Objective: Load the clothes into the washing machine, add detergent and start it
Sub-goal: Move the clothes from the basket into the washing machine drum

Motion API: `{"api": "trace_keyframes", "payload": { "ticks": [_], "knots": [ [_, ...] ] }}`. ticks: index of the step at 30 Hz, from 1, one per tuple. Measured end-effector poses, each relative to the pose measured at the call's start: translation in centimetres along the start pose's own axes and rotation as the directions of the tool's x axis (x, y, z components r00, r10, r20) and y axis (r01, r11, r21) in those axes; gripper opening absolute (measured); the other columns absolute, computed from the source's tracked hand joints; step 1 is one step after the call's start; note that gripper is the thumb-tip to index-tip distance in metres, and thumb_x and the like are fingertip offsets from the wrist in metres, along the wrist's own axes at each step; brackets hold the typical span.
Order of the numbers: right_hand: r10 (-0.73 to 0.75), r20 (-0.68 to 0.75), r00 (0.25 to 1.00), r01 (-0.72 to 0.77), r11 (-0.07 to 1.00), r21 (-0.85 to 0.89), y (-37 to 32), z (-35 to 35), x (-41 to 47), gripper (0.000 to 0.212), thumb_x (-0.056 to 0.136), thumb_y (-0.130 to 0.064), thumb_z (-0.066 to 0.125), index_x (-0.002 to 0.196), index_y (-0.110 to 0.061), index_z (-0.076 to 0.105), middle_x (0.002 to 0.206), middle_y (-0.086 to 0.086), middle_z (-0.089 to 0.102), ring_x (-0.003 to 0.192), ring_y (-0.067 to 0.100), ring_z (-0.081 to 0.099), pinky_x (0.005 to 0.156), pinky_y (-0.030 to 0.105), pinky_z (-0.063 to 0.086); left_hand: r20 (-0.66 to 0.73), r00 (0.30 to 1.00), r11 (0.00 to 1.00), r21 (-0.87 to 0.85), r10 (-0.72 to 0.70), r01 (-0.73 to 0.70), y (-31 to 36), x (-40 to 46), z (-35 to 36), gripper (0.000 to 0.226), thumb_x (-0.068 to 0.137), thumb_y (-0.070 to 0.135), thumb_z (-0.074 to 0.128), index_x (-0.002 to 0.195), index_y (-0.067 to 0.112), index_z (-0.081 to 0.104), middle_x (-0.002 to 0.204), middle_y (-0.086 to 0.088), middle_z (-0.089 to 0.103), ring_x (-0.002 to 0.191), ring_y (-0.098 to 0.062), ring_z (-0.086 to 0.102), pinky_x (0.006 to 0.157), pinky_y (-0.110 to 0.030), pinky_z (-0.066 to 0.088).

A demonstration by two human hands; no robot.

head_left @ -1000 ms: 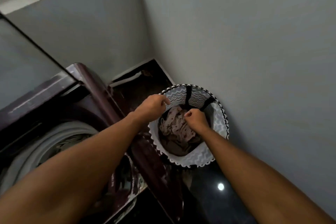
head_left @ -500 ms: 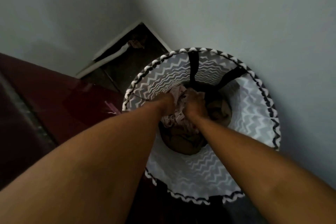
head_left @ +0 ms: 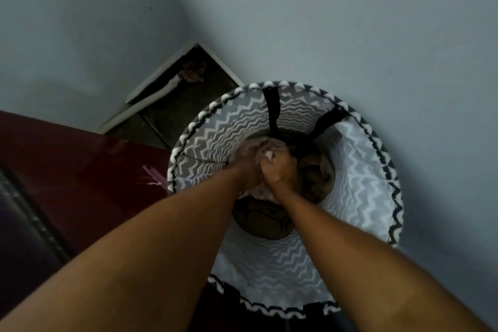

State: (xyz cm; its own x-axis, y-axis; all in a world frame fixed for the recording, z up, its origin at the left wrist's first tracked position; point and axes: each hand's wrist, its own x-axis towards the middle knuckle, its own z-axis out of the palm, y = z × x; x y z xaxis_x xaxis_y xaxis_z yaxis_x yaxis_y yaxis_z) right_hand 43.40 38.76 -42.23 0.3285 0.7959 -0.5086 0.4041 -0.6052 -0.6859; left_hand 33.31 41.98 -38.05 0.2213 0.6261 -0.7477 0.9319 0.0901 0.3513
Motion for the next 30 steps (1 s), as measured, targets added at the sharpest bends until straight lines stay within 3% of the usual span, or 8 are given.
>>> {"api": "trace_keyframes", "payload": {
  "ticks": [4, 7, 13, 16, 19, 21, 25, 30],
  "knots": [
    [0.033, -0.102, 0.994, -0.017, 0.987, 0.159, -5.5, -3.1, -4.9, 0.041, 0.067, -0.036, 0.047, 0.073, -0.001, 0.068, 0.079, 0.019, 0.07, 0.078, 0.036, 0.066, 0.07, 0.038, 0.05, 0.05, 0.998, 0.997, -0.068, -0.043, 0.046, 1.8, -5.0, -2.1, 0.055, 0.104, 0.017, 0.043, 0.153, 0.001, 0.023, 0.16, -0.019, 0.022, 0.148, -0.031, 0.022, 0.113, -0.014, 0.023],
    [-0.038, -0.117, 0.992, 0.067, 0.963, 0.262, -9.3, -5.5, -8.0, 0.029, 0.063, -0.03, 0.049, 0.045, -0.007, 0.052, 0.047, 0.006, 0.055, 0.052, 0.025, 0.056, 0.054, 0.038, 0.045, 0.019, 0.999, 0.989, -0.143, 0.043, -0.04, 2.7, -9.7, -4.7, 0.064, 0.1, 0.033, 0.048, 0.152, 0.004, 0.026, 0.158, -0.017, 0.029, 0.146, -0.028, 0.027, 0.118, -0.029, 0.017],
    [-0.053, -0.123, 0.991, 0.098, 0.914, 0.394, -16.0, -10.5, -12.5, 0.026, 0.059, -0.028, 0.049, 0.051, -0.006, 0.06, 0.044, -0.003, 0.055, 0.048, 0.013, 0.049, 0.052, 0.028, 0.04, -0.283, 0.959, 0.99, -0.138, -0.011, -0.03, 5.1, -18.7, -9.6, 0.035, 0.091, 0.036, 0.065, 0.112, 0.008, 0.063, 0.113, -0.013, 0.069, 0.109, -0.03, 0.063, 0.085, -0.03, 0.043],
    [-0.06, -0.068, 0.996, 0.083, 0.904, 0.42, -18.8, -12.8, -14.7, 0.024, 0.061, -0.036, 0.056, 0.06, -0.013, 0.062, 0.059, -0.001, 0.061, 0.06, 0.017, 0.055, 0.066, 0.037, 0.048, -0.434, 0.901, 0.958, -0.263, -0.012, -0.114, 6.6, -23.0, -12.4, 0.026, 0.091, 0.03, 0.065, 0.102, 0.008, 0.069, 0.096, -0.008, 0.071, 0.093, -0.023, 0.066, 0.073, -0.022, 0.04],
    [-0.082, 0.024, 0.996, 0.067, 0.922, 0.38, -19.9, -14.8, -17.0, 0.063, 0.064, -0.069, 0.063, 0.099, -0.017, 0.065, 0.093, 0.002, 0.071, 0.088, 0.02, 0.066, 0.085, 0.041, 0.053, -0.49, 0.869, 0.918, -0.372, -0.07, -0.136, 7.9, -27.1, -15.1, 0.009, 0.083, 0.016, 0.064, 0.091, 0.014, 0.066, 0.089, -0.009, 0.069, 0.092, -0.027, 0.067, 0.07, -0.027, 0.045],
    [-0.134, 0.039, 0.99, 0.105, 0.902, 0.419, -20.2, -15.6, -18.1, 0.076, 0.064, -0.083, 0.061, 0.105, -0.02, 0.064, 0.103, 0.001, 0.072, 0.096, 0.02, 0.068, 0.091, 0.044, 0.053, -0.5, 0.861, 0.891, -0.428, -0.094, -0.152, 8.6, -29.7, -16.6, 0.012, 0.076, 0.009, 0.064, 0.083, 0.018, 0.062, 0.081, -0.005, 0.065, 0.084, -0.024, 0.066, 0.063, -0.025, 0.044],
    [-0.288, 0.33, 0.899, -0.026, 0.717, 0.696, -24.3, -16.8, -23.5, 0.059, 0.093, -0.056, 0.051, 0.123, -0.006, 0.064, 0.122, 0.021, 0.065, 0.115, 0.037, 0.061, 0.104, 0.052, 0.046, -0.515, 0.855, 0.876, -0.439, -0.065, -0.198, 9.2, -35.1, -18.6, 0.009, 0.069, 0.013, 0.065, 0.076, 0.015, 0.061, 0.081, -0.009, 0.067, 0.076, -0.025, 0.065, 0.055, -0.025, 0.042],
    [-0.28, 0.568, 0.773, -0.326, 0.594, 0.736, -28.3, -16.8, -29.5, 0.07, 0.097, -0.062, 0.035, 0.128, -0.005, 0.063, 0.13, 0.026, 0.06, 0.123, 0.038, 0.056, 0.108, 0.049, 0.042, -0.631, 0.775, 0.858, -0.419, -0.04, -0.297, 7.4, -41.6, -20.0, 0.025, 0.052, 0.022, 0.053, 0.072, 0.011, 0.063, 0.069, -0.007, 0.066, 0.067, -0.027, 0.064, 0.051, -0.035, 0.046]
  ]
}}
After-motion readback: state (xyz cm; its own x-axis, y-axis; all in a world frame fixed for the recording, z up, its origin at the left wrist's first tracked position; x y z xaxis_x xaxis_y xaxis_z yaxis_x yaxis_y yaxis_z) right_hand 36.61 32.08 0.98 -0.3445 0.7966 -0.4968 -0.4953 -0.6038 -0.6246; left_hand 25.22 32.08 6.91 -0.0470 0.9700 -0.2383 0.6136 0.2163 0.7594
